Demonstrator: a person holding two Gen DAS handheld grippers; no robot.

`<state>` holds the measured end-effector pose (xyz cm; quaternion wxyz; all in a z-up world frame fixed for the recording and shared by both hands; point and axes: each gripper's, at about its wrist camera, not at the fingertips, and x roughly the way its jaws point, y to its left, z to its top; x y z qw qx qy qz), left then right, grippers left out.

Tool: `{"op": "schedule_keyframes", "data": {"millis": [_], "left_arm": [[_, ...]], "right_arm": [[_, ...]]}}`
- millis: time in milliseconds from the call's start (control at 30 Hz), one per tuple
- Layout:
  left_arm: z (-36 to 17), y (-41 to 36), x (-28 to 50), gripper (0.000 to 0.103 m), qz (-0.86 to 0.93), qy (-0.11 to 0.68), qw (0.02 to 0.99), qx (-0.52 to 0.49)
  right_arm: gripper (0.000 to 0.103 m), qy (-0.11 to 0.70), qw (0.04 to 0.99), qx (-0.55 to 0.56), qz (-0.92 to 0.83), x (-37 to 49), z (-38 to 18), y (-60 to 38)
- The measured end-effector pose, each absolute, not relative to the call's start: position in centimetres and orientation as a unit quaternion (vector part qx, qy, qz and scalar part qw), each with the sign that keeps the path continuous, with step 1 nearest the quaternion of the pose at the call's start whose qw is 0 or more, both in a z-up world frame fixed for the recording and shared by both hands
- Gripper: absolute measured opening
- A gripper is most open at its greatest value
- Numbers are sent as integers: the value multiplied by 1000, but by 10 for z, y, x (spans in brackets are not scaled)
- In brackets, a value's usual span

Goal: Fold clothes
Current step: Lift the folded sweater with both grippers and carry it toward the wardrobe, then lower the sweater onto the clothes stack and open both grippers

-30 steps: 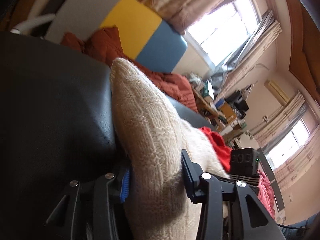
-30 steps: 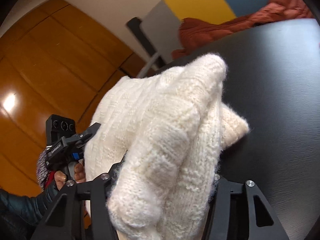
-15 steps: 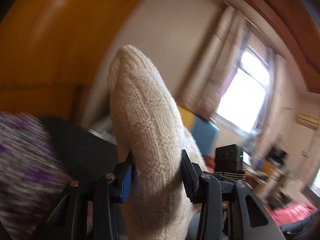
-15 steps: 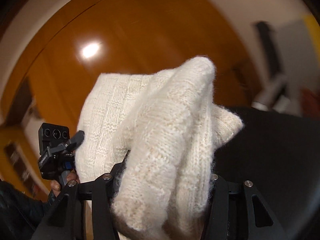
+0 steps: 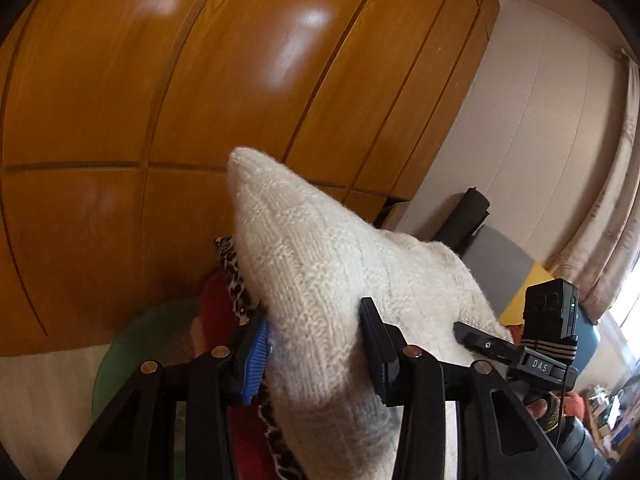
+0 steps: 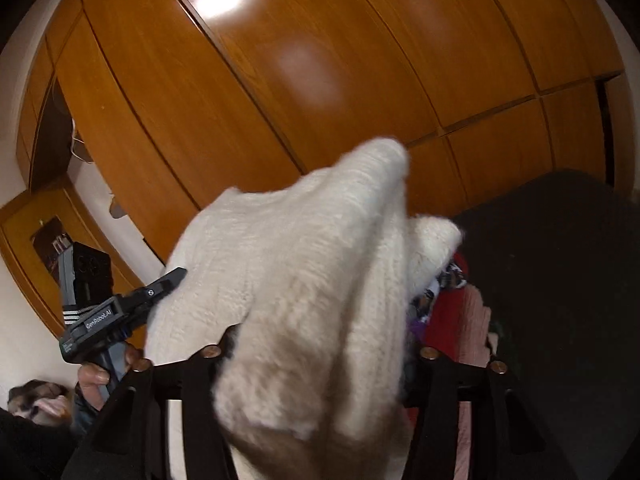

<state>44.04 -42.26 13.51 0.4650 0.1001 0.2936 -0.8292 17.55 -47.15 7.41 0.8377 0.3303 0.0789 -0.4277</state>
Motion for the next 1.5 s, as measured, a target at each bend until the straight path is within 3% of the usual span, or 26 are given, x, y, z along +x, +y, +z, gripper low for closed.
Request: {"op": "schedule_keyframes", "data": {"millis": [133,300,400,567,700,900,1033,1367,1500], "left_arm": [[144,-413,419,54,-826,256,489,111],[169,-358,391,55,-790,156,588,81],[185,-323,380,55,-805,137,575,40],[171,-335,354,55,-821,166,537,102],[152,-366,343,56,-804,169,551,146],[165,-380,338,56,-793,179,558,165],[167,-375,325,59,-782,153,581,166],[184,-344,327,61,-740,122,643,152],[189,-330,326,61,-737,123,648,149]], "right_arm": [[81,77,826,308,-466,165,81,-464],[81,81,819,203,-531,166,102,-410],[72,87,829,131,-537,165,120,-385],[53,158,839,102,-511,184,111,-380],[53,228,801,134,-538,224,80,-430],[53,202,780,155,-571,226,83,-451],[57,204,765,136,-596,233,89,-443],[88,184,734,124,-642,222,88,-426],[89,184,732,115,-646,221,92,-409]]}}
